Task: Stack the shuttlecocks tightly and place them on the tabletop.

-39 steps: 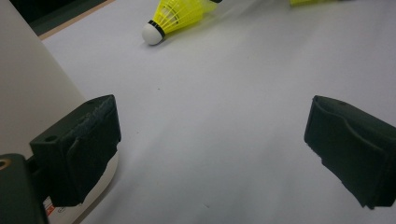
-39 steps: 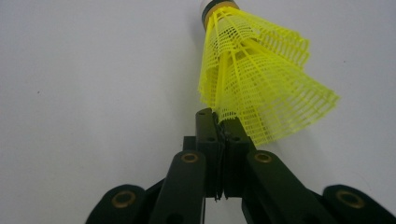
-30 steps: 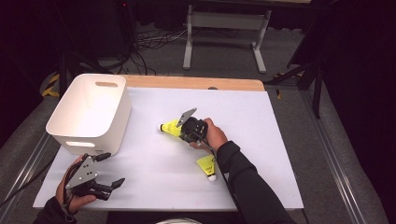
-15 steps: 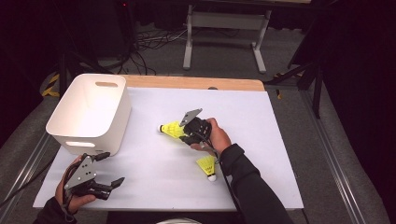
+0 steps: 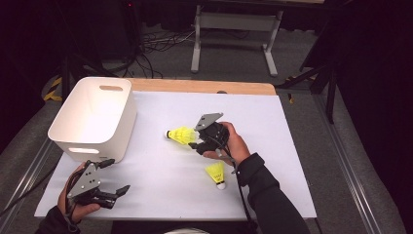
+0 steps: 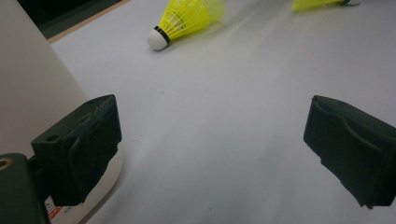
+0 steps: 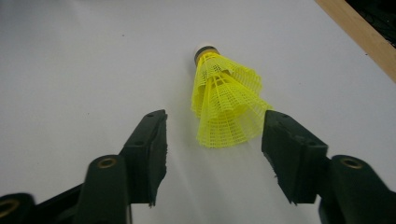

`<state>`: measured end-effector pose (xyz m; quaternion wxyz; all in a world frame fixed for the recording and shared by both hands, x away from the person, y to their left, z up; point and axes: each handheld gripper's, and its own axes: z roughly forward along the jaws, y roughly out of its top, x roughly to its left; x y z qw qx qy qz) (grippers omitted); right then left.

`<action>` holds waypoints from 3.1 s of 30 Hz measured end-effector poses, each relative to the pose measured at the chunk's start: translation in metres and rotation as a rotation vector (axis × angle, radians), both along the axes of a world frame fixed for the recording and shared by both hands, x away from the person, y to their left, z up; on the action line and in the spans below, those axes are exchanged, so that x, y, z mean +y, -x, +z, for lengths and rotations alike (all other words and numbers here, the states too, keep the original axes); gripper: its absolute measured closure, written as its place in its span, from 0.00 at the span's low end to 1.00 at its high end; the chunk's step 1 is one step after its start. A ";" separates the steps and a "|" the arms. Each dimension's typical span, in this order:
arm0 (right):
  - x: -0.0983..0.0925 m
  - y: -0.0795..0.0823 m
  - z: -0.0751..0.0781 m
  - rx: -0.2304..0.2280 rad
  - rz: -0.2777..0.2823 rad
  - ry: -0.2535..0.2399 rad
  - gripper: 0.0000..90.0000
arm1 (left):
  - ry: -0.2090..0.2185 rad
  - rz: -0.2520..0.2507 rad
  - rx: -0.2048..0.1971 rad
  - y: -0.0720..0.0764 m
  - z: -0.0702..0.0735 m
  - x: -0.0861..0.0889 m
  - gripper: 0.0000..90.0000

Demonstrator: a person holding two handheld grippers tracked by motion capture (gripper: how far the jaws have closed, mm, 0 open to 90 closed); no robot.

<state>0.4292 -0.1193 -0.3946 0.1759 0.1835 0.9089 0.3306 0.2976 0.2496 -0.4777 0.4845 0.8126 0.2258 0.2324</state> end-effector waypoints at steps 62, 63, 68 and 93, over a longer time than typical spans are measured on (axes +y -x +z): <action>-0.083 0.095 -0.038 -0.014 -0.091 -0.142 0.18 | -0.012 0.031 -0.018 0.001 0.002 0.004 0.05; -0.083 0.095 -0.040 -0.011 -0.090 -0.137 0.18 | -0.012 0.031 -0.017 0.001 0.002 0.004 0.05; -0.081 0.097 -0.047 0.006 -0.085 -0.117 0.19 | -0.011 0.030 -0.016 0.001 0.001 0.003 0.05; -0.067 0.074 -0.077 0.119 -0.164 -0.084 0.15 | -0.013 0.016 -0.019 0.001 0.001 0.002 0.05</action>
